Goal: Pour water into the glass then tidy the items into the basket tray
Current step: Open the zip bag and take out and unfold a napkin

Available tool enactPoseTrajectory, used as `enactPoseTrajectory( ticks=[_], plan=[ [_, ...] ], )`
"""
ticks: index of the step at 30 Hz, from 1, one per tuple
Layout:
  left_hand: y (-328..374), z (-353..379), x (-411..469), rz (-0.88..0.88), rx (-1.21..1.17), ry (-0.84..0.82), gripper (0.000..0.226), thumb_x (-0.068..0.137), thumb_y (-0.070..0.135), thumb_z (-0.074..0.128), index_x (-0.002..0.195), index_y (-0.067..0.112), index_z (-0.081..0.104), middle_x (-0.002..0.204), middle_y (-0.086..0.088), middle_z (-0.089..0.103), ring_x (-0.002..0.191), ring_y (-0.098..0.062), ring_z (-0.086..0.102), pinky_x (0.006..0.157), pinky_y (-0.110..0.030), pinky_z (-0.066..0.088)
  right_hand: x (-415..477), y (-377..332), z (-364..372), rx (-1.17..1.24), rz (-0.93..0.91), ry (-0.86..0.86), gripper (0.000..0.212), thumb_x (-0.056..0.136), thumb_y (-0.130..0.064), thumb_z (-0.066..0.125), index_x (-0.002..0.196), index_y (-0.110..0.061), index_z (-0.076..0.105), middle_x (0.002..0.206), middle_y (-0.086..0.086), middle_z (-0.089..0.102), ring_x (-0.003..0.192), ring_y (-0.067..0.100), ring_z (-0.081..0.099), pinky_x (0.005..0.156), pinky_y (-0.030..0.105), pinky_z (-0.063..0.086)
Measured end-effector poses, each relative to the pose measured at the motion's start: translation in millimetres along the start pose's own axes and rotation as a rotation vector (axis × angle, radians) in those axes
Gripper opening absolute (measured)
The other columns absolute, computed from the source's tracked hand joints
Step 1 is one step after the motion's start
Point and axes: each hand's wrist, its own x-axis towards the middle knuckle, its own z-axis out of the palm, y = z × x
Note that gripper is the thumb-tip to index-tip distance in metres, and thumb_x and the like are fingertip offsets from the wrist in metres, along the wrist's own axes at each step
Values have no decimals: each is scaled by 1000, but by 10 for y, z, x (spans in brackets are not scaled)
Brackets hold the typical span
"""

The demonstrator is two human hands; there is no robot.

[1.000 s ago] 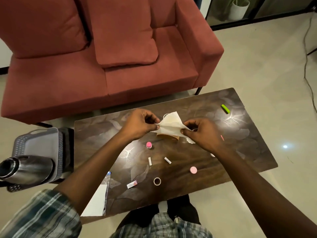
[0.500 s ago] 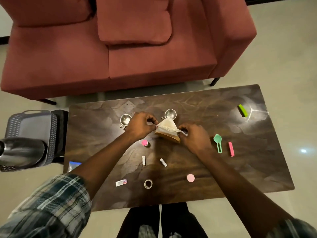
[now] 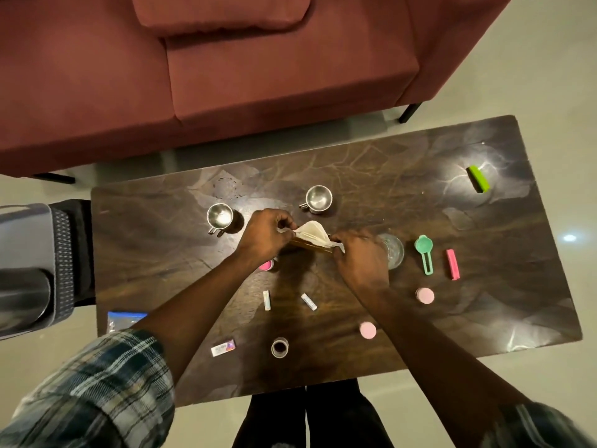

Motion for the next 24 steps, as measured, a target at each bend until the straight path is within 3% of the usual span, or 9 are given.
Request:
enactPoseTrajectory(
  ticks=[5,9,16,21,24],
  plan=[
    [-84,115,91,-23,7,1,12,82,13,80,89,22,80,87,13,76,78,3,63,65,-2,36,74,89,185,-96,-43,17,29,86,-16,76,114,-24,79,106,1,80,104,31,70,90,42,45],
    [-132,206,119,-46,-7,-1,12,82,13,80,86,24,79,87,12,76,81,-3,65,65,-3,35,120,140,287,-177,-66,28,26,86,-20,76,111,-24,78,102,0,80,98,30,70,86,41,31],
    [-218,321,155,-57,-12,-24,15,81,11,80,88,24,80,87,11,73,87,-7,65,75,-20,43,153,182,359,-220,-80,8,18,93,-26,71,110,-25,77,106,-1,79,101,28,68,88,43,32],
    [-252,322,155,-68,-16,-15,16,81,9,79,89,22,80,90,10,75,87,-8,65,77,-20,44,161,211,387,-233,-93,35,18,91,-26,73,109,-24,78,104,-1,79,98,29,68,85,43,27],
    [-233,303,131,-66,-15,-16,16,81,9,80,89,23,79,87,14,71,86,-5,63,73,-14,41,155,225,368,-230,-85,32,20,91,-26,74,111,-24,77,106,-2,79,100,29,68,86,42,26]
  ],
)
